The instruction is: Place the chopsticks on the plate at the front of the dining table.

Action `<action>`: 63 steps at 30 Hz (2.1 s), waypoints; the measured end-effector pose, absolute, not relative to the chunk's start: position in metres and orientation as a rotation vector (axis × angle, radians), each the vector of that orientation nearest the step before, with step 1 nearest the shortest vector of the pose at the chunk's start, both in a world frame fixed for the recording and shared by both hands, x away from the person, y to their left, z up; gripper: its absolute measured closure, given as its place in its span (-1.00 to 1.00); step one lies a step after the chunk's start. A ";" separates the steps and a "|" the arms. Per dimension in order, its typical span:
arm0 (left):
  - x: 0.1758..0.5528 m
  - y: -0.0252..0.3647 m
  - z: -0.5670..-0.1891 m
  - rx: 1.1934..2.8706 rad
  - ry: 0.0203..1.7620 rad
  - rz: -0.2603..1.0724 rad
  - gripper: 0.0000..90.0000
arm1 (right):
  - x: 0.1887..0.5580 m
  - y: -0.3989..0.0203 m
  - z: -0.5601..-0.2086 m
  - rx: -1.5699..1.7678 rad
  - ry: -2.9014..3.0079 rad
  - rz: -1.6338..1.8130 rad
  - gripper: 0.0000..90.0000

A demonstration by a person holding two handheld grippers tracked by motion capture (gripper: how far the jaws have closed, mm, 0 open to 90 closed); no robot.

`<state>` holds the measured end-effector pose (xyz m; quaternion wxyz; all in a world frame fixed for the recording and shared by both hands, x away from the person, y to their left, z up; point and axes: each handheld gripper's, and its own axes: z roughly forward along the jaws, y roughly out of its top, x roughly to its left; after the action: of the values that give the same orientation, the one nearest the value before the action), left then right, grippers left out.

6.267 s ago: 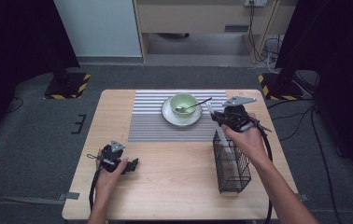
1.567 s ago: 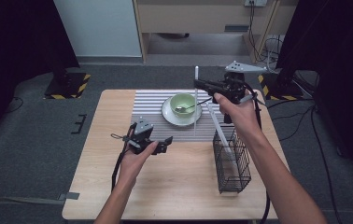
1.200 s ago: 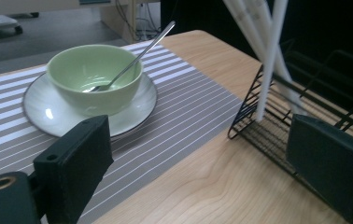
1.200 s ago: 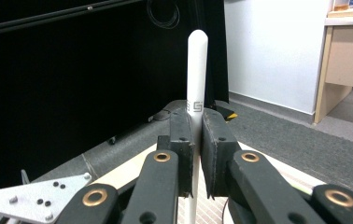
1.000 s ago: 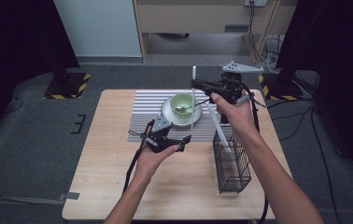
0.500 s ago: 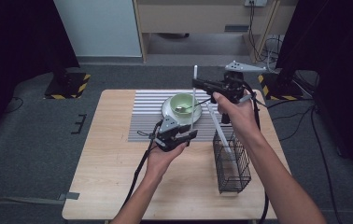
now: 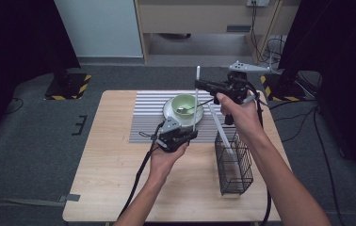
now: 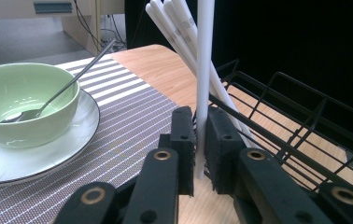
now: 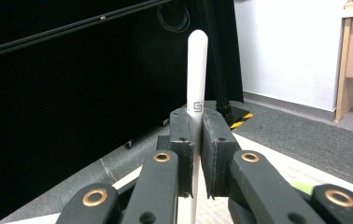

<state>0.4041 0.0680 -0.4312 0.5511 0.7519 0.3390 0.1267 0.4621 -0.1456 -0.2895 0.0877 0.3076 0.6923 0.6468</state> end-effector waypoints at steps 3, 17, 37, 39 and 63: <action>0.404 0.067 -0.431 1.779 0.798 0.293 0.87 | 0.462 -0.145 -0.289 0.913 2.063 1.927 0.87; 0.402 0.069 -0.435 1.783 0.809 0.295 0.90 | 0.461 -0.137 -0.291 0.889 2.089 1.907 0.87; 0.402 0.072 -0.441 1.755 0.828 0.330 0.92 | 0.461 -0.133 -0.292 0.872 2.104 1.885 0.87; 0.402 0.073 -0.442 1.757 0.824 0.339 0.92 | 0.461 -0.132 -0.292 0.867 2.104 1.883 0.87; 0.402 0.077 -0.443 1.710 0.845 0.350 0.92 | 0.462 -0.132 -0.294 0.861 2.105 1.865 0.63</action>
<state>0.4023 0.0773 -0.4432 0.5654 0.7273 0.3595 0.1490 0.4623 -0.1324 -0.2941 0.1001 0.2913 0.7122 0.6309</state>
